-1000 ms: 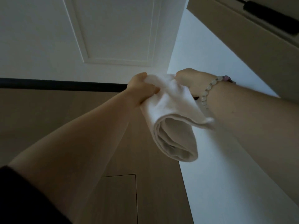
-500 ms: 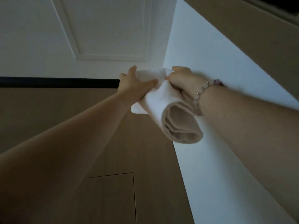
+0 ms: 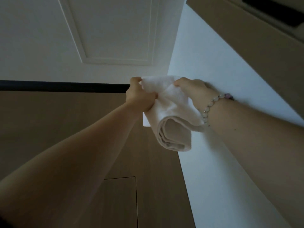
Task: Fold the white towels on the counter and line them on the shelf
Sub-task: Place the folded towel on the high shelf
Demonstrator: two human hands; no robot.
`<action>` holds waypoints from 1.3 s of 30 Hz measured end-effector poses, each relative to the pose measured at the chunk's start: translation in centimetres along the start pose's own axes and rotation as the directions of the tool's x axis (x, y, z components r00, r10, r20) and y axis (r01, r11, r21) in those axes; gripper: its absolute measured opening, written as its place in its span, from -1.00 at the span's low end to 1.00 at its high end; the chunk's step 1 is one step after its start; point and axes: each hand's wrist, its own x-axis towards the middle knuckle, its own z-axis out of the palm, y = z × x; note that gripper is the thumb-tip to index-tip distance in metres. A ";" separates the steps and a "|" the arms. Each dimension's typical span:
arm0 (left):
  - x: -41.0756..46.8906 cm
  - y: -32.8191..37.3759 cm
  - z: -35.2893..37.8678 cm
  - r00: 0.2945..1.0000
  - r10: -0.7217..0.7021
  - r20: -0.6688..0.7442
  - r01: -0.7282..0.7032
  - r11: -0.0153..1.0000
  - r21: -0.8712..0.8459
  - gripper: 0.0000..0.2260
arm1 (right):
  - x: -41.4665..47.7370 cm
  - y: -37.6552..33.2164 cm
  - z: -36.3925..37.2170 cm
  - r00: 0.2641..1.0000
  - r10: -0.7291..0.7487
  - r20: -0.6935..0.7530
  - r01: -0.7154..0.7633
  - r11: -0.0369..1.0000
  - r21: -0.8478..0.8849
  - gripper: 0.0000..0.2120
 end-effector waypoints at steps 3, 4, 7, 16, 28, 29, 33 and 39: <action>-0.6 -0.6 0.2 0.998 -0.030 -0.050 0.024 0.994 -0.105 -0.44 | -0.2 0.7 0.5 1.000 0.023 0.016 -0.025 0.993 0.119 -0.50; -0.6 -0.9 0.2 0.997 -0.047 -0.069 0.037 0.990 -0.137 -0.48 | -0.1 0.9 0.5 0.999 0.028 0.030 -0.032 0.987 0.155 -0.51; -0.7 -2.4 0.1 0.994 -0.091 -0.069 0.080 0.986 -0.144 -0.68 | -0.2 1.5 0.1 0.996 0.066 0.063 -0.076 0.984 0.160 -0.42; 1.1 -2.3 -0.9 0.935 -0.119 0.334 0.203 0.952 -0.228 -0.34 | 0.0 2.5 -0.3 0.981 0.080 0.179 -0.121 0.964 0.237 -0.38; -0.1 -2.7 0.1 0.825 0.100 0.557 0.157 0.905 -0.395 -0.76 | 0.1 3.3 -0.3 0.972 0.089 0.215 -0.140 0.963 0.230 -0.44; -0.1 -2.7 0.1 0.817 0.100 0.568 0.165 0.903 -0.396 -0.79 | 0.0 3.3 -0.4 0.971 0.085 0.223 -0.138 0.963 0.233 -0.51; -0.3 -2.4 -0.1 0.795 0.102 0.598 0.195 0.891 -0.411 -0.83 | 0.0 3.3 -0.6 0.959 0.052 0.280 -0.133 0.950 0.281 -0.69; -0.4 -2.7 -0.5 0.759 0.094 0.644 0.187 0.917 -0.354 -0.55 | 0.2 3.4 0.0 0.957 0.034 0.287 -0.138 0.926 0.351 -0.45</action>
